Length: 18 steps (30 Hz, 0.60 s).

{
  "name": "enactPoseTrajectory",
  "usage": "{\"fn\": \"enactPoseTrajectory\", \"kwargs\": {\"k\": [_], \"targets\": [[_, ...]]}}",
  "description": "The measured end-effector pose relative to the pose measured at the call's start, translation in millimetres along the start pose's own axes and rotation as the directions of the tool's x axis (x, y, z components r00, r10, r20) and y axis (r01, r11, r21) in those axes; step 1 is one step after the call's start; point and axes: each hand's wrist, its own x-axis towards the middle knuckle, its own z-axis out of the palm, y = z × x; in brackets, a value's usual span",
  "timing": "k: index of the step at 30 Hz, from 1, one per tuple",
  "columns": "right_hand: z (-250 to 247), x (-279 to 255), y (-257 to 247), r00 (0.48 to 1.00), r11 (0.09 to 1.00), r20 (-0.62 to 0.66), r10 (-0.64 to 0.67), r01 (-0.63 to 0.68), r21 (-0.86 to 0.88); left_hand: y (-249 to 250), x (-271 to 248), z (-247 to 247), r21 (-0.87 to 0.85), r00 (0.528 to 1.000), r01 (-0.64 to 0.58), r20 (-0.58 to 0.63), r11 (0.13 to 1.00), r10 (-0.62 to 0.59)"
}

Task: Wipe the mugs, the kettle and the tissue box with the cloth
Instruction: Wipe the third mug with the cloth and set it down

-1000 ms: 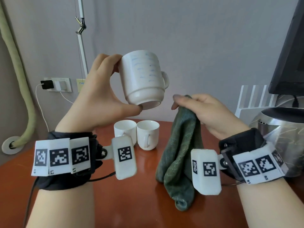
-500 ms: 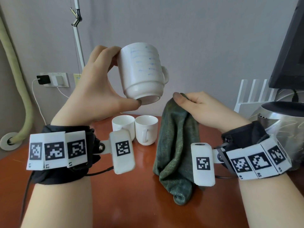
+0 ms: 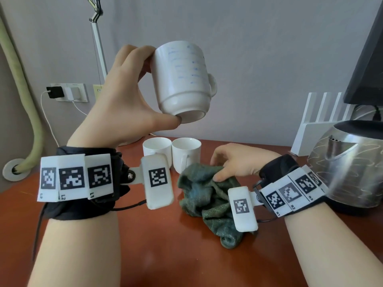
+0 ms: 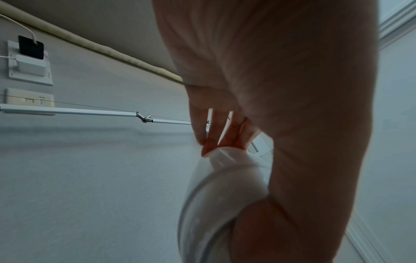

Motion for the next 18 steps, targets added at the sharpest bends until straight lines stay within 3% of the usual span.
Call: {"fn": "enactPoseTrajectory", "kwargs": {"k": [2, 5, 9, 12, 15, 18], "targets": [[-3, -2, -2, 0.995, 0.997, -0.095, 0.032, -0.038, -0.064, 0, 0, 1, -0.006, 1.0, -0.003, 0.001, 1.0, 0.003], [-6, -6, -4, 0.996, 0.999, -0.082, 0.035, -0.038, -0.036, -1, 0, 2, -0.012, 1.0, -0.008, 0.002, 1.0, 0.008], [-11, -14, -5, 0.993, 0.998, 0.109, 0.055, -0.056, 0.003, -1, -1, 2, -0.011, 1.0, -0.013, 0.003, 1.0, 0.013], [-12, -15, -2, 0.973, 0.986, 0.191, 0.131, -0.107, -0.13, -1, 0, 1, -0.014, 1.0, -0.016, 0.006, 1.0, 0.016], [-9, -12, -1, 0.972, 0.973, 0.141, 0.188, -0.164, -0.165, -1, 0, 1, -0.014, 1.0, -0.021, 0.007, 1.0, 0.021], [-11, -10, 0, 0.985, 0.987, 0.055, 0.162, -0.162, -0.011, -1, 0, 3, -0.014, 1.0, -0.023, 0.012, 1.0, 0.024]]}}
